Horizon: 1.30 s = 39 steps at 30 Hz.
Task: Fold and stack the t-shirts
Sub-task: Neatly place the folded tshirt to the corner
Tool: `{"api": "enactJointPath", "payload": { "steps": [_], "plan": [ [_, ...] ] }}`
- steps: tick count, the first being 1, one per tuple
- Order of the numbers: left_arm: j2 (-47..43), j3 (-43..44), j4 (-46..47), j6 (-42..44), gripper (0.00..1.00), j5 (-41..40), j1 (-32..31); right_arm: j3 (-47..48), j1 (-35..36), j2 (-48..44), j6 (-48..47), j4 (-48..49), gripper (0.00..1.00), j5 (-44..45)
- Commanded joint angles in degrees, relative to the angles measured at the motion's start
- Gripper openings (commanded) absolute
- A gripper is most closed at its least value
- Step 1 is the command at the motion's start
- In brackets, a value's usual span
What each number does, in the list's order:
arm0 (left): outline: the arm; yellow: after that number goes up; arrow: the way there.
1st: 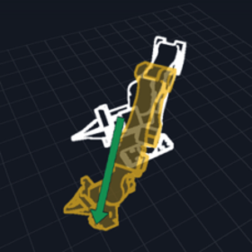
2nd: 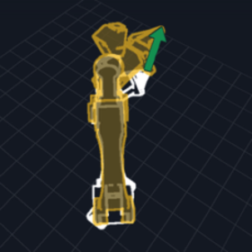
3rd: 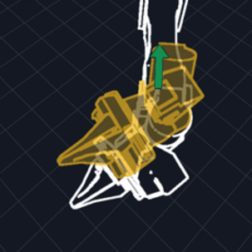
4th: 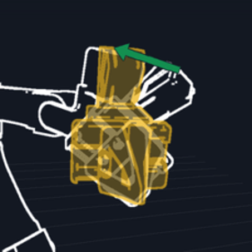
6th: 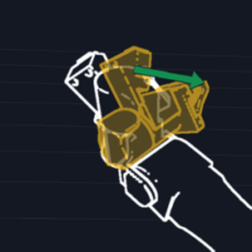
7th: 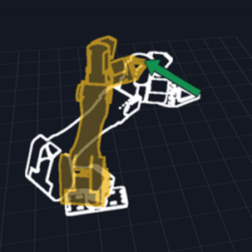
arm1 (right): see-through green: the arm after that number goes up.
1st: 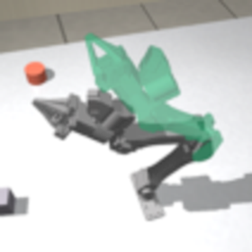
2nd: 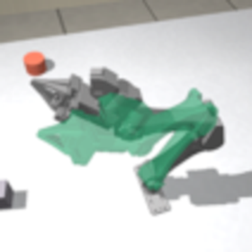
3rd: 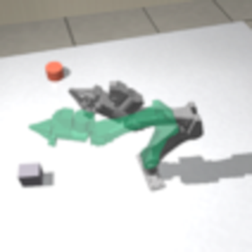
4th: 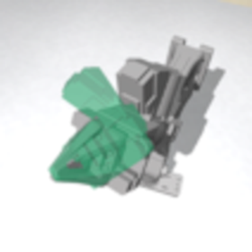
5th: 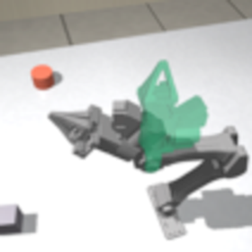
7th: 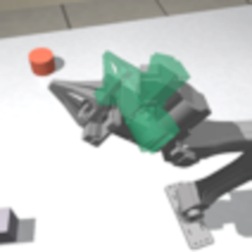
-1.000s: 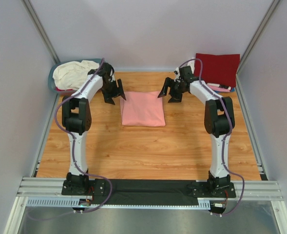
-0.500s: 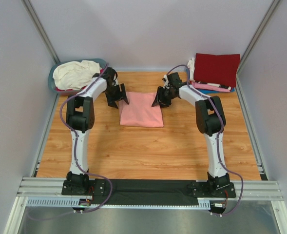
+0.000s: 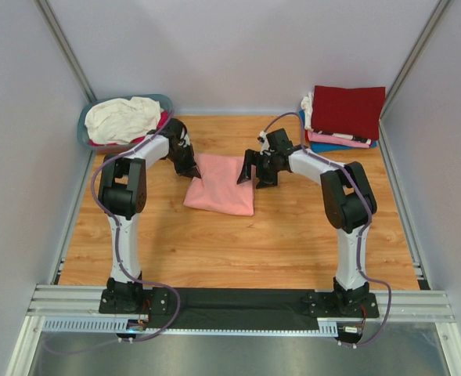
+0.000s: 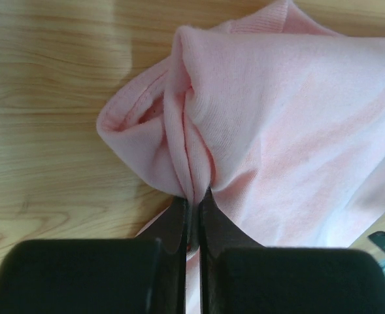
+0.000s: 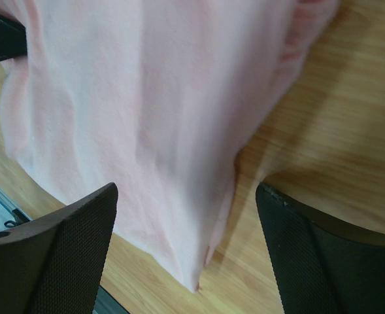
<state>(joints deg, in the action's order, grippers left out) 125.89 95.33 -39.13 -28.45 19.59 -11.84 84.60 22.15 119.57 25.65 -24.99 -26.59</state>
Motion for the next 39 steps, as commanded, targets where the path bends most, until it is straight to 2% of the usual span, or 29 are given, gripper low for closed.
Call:
{"api": "enactJointPath", "payload": {
  "steps": [1,6,9,14,20,23,27,32,34,38,39],
  "plan": [
    [1.81,-0.86,-3.31,4.36,0.00,-5.09,-0.64,-4.43,-3.60,-5.21,-0.78,1.70,0.90,2.42],
    [4.28,2.67,-6.22,6.21,0.00,-5.53,-0.64,-5.41,-6.94,-4.61,-0.08,3.11,0.90,1.72],
    [5.42,3.72,-6.83,6.74,0.00,-5.97,-0.64,-3.22,-8.35,-0.84,1.50,5.22,0.90,-0.04],
    [6.30,5.04,-7.80,7.18,0.00,-6.24,-0.64,4.06,-8.09,6.97,3.88,5.74,0.88,-2.59],
    [6.65,5.75,-8.41,7.27,0.00,-6.24,-0.64,5.84,-5.11,10.59,6.86,7.76,0.80,-3.64],
    [6.74,5.92,-8.41,7.27,0.00,-6.32,-0.64,4.53,-3.88,12.09,9.41,10.92,0.73,-5.57],
    [7.09,6.62,-9.12,7.44,0.00,-6.50,-0.64,2.24,-3.34,13.41,11.87,15.93,0.55,-7.33],
    [7.27,6.80,-9.38,7.44,0.00,-6.85,-0.64,1.19,-3.52,13.41,12.67,18.13,0.48,-8.91],
    [7.36,6.97,-9.55,7.35,0.00,-6.76,-0.64,0.66,-3.61,13.41,14.42,21.29,0.42,-10.58],
    [7.27,6.89,-9.65,7.18,0.00,-6.06,-0.64,-1.19,-3.69,13.85,19.08,29.37,0.17,-14.36],
    [7.10,6.71,-9.56,7.09,0.00,-5.89,-0.64,-1.71,-3.69,13.76,19.96,32.09,0.04,-15.06]
  ]
}}
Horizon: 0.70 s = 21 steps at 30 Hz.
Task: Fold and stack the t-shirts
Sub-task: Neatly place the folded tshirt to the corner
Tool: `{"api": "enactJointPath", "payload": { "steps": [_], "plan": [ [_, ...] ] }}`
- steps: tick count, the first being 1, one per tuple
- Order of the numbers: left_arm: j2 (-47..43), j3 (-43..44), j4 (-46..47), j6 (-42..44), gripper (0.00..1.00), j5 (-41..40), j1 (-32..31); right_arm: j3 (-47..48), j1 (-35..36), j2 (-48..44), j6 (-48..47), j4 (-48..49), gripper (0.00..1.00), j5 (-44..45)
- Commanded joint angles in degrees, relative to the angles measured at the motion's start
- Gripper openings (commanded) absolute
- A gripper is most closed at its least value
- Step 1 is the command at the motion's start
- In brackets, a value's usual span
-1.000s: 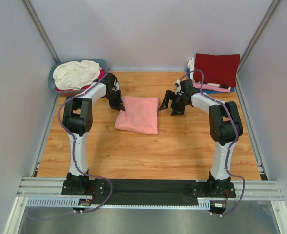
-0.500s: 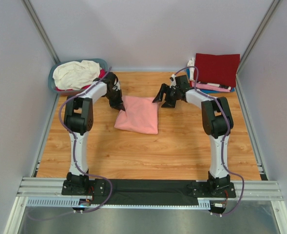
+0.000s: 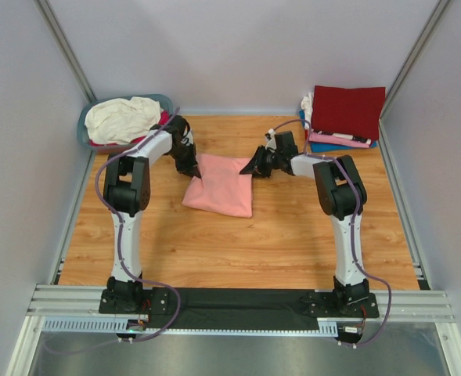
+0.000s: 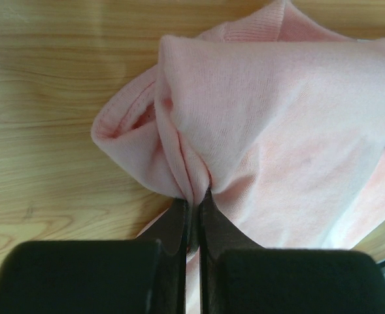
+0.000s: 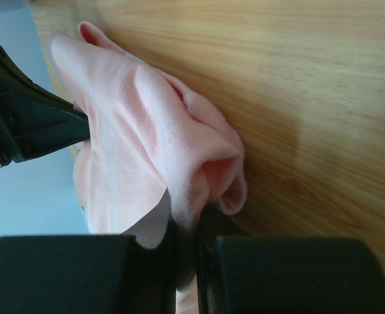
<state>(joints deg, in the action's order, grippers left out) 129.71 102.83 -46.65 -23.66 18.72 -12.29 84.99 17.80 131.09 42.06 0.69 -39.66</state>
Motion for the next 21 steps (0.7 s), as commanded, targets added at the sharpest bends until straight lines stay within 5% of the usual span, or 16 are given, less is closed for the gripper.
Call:
{"api": "enactJointPath", "payload": {
  "steps": [1,4,8,10,15,21],
  "plan": [
    [3.18,-0.87,-2.21,2.22,0.00,-4.84,-0.36,-2.28,0.57,2.24,4.94,7.47,0.00,-3.04],
    [1.78,-0.79,-3.27,2.04,0.02,-5.71,-0.80,-2.90,0.39,0.75,5.92,10.12,0.00,-4.20],
    [-2.87,-0.96,-5.64,0.90,0.62,-9.05,-1.15,-1.41,-0.92,-2.94,3.65,6.53,0.00,-3.85],
    [-6.48,-1.14,-7.22,0.81,0.73,-10.71,-1.24,1.21,-1.89,-5.13,1.80,1.35,0.00,-3.06],
    [-16.29,-4.20,-11.97,-0.33,0.76,-14.76,-2.20,8.34,-3.47,-8.39,-7.94,-14.55,0.00,1.50],
    [-36.52,-22.12,-8.89,0.37,0.74,-18.46,-6.15,20.11,-5.50,-9.97,-18.92,-30.64,0.00,6.34]
  ]
}}
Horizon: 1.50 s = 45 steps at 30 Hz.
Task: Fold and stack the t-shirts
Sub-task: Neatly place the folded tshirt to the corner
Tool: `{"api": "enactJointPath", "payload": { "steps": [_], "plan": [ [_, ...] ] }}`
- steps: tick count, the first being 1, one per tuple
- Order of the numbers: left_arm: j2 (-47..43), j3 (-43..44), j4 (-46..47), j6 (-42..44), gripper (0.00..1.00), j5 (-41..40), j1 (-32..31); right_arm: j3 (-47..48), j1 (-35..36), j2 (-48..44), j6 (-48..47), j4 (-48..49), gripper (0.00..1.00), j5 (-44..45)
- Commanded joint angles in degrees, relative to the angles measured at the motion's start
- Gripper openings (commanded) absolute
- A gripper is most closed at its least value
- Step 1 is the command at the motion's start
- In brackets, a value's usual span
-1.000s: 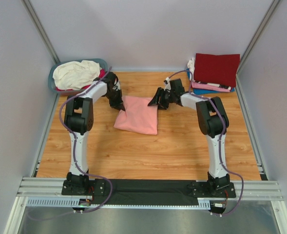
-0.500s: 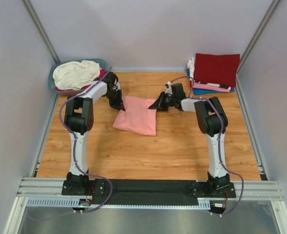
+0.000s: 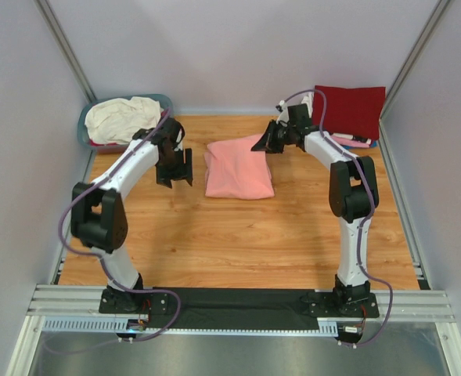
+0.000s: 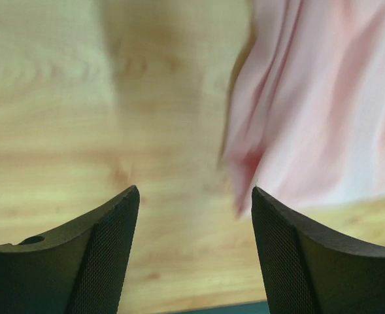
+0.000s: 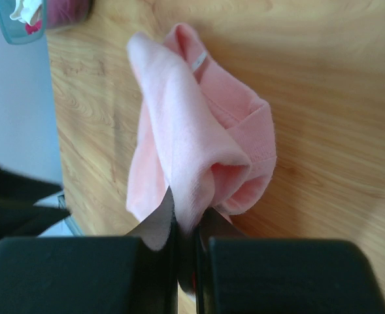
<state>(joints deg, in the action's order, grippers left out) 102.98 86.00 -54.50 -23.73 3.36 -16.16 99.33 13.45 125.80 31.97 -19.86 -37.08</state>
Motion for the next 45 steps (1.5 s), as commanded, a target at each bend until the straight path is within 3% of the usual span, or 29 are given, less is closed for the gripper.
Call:
{"api": "enactJointPath", "payload": {
  "steps": [1,5,14,20,33,45],
  "plan": [
    [-11.99,-7.66,-1.13,0.35,0.71,-3.09,-2.64,7.18,-1.93,-4.95,-10.07,-11.85,0.00,4.47],
    [-23.33,-20.48,-0.96,-0.27,0.70,-3.01,-3.79,14.30,-3.96,-4.69,-13.50,-18.97,0.00,6.58],
    [-43.63,-29.65,-0.79,0.87,0.70,-2.39,-3.79,36.70,-8.35,2.08,-18.78,-29.53,0.00,10.27],
    [-44.27,-30.45,1.24,1.40,0.70,-1.34,-3.79,47.61,-11.16,5.86,-20.89,-30.33,0.00,12.65],
    [-42.69,-30.98,1.94,1.40,0.69,-0.37,-3.79,52.02,-12.93,5.08,-31.61,-25.50,0.00,23.80],
    [-41.19,-31.15,1.94,1.40,0.69,-0.28,-4.14,54.22,-17.23,-0.29,-33.89,-22.07,0.00,24.07]
  ]
}}
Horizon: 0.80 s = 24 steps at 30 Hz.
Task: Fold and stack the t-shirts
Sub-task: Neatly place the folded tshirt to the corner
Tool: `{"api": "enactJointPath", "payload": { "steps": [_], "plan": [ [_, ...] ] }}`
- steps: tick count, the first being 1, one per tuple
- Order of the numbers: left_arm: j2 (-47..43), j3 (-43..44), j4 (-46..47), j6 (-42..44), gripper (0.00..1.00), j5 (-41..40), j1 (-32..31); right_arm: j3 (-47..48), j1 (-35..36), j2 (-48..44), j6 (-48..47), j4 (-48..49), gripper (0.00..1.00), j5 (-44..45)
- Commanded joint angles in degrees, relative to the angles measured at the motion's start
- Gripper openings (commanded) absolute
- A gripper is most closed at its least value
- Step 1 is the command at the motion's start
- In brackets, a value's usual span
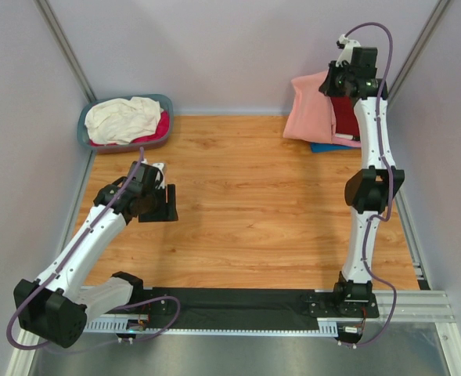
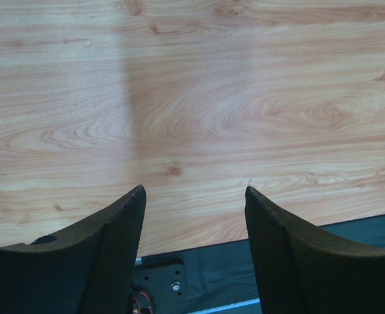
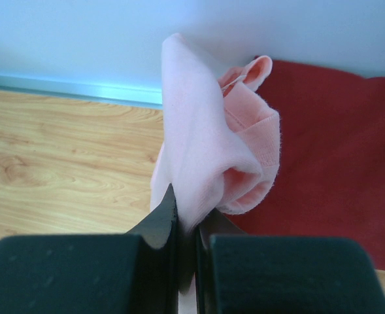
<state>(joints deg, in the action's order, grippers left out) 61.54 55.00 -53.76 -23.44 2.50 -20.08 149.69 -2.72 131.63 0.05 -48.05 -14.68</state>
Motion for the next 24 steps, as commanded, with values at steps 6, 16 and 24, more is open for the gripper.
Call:
{"api": "enactJointPath", "payload": {
  "steps": [6,16,24],
  "plan": [
    [1.30,-0.07,0.93,0.94,0.69,-0.04,-1.55,3.68,-2.73,-7.44,-2.52,7.00,0.00,1.41],
    [1.66,-0.07,0.85,0.77,0.68,-0.57,-2.07,2.11,-6.15,-4.46,-1.02,9.38,0.00,-1.76],
    [2.53,-0.07,0.67,0.77,0.68,-0.92,-2.42,2.63,-9.75,1.69,2.05,13.77,0.00,-6.76]
  ]
}}
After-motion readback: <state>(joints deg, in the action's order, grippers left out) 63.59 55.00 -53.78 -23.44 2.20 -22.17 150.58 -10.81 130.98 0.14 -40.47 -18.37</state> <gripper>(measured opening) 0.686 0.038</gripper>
